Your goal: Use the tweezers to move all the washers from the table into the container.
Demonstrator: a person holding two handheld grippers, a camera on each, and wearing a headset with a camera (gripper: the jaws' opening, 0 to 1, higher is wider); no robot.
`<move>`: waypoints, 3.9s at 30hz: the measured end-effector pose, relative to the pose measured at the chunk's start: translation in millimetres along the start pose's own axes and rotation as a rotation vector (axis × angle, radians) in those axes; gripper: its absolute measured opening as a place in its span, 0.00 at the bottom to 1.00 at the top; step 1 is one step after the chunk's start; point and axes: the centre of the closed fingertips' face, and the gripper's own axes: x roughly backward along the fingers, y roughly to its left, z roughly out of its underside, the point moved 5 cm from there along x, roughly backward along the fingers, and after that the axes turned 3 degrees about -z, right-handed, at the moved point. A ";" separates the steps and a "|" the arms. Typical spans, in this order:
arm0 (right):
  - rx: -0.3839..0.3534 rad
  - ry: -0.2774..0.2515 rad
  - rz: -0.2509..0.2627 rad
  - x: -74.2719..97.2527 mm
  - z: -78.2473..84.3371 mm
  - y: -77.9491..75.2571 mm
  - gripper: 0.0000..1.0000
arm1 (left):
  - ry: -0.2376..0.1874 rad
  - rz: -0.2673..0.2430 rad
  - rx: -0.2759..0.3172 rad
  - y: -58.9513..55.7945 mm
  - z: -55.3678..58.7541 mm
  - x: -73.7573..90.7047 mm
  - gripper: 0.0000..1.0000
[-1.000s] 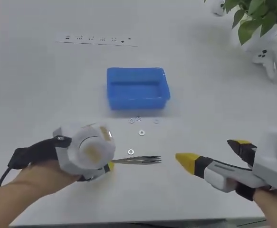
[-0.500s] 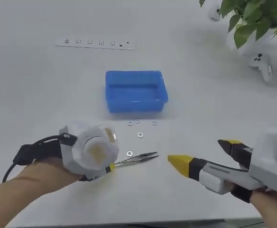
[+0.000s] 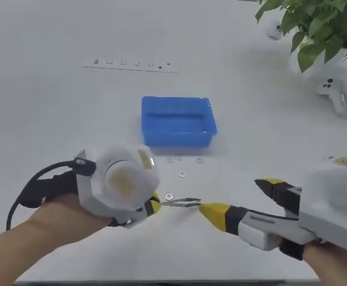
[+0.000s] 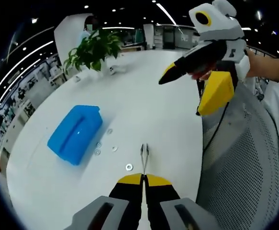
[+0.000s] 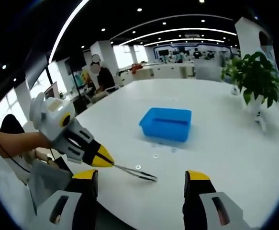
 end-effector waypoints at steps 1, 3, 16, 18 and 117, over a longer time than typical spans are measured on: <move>0.012 0.003 -0.015 -0.8 0.3 3.4 0.71 | -0.012 0.014 0.012 -0.9 -3.8 2.1 0.00; 0.016 0.014 -0.040 -2.5 0.9 8.9 0.71 | -0.022 0.017 0.022 -0.6 -7.2 3.8 0.00; 0.177 0.118 -0.201 -20.2 8.8 31.6 0.47 | -0.046 0.031 -0.096 -11.1 -26.1 23.8 0.00; 0.266 0.157 -0.222 -27.3 10.5 33.6 0.41 | -0.044 0.034 -0.135 -12.3 -28.5 28.1 0.00; 0.206 0.091 -0.174 -123.8 -4.0 -8.3 0.04 | -0.291 -0.611 0.496 3.3 70.8 91.1 0.99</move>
